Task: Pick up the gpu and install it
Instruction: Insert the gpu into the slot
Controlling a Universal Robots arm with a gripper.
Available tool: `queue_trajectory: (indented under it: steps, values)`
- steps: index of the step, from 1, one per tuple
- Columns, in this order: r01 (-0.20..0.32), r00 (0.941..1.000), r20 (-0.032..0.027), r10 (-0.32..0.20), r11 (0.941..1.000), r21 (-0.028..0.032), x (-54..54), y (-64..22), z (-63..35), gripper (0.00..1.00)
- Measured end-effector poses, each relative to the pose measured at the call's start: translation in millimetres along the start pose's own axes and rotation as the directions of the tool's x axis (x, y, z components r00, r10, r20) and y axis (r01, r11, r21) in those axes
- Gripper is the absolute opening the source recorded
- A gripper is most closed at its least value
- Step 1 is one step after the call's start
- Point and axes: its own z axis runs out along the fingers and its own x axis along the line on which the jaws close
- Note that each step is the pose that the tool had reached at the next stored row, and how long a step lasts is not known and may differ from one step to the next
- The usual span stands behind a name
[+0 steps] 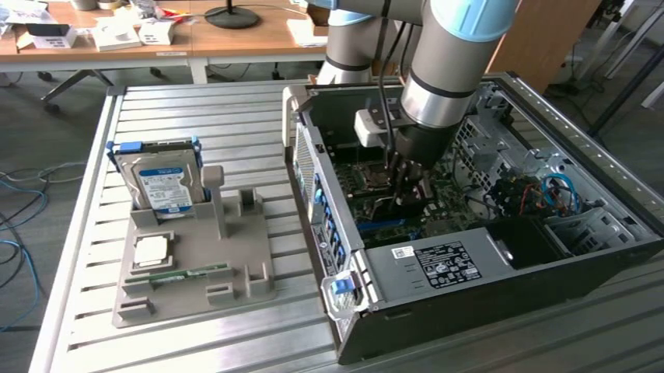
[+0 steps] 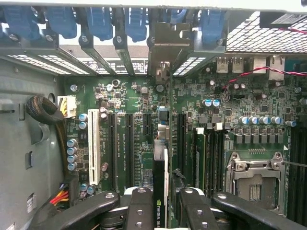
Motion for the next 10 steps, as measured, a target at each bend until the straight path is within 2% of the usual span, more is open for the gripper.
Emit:
queue_trajectory:
  steps: [10]
  values:
    - [0.009,1.0000,0.0018,-0.009,1.0000,-0.0003,-0.1,-1.5,0.0,0.26]
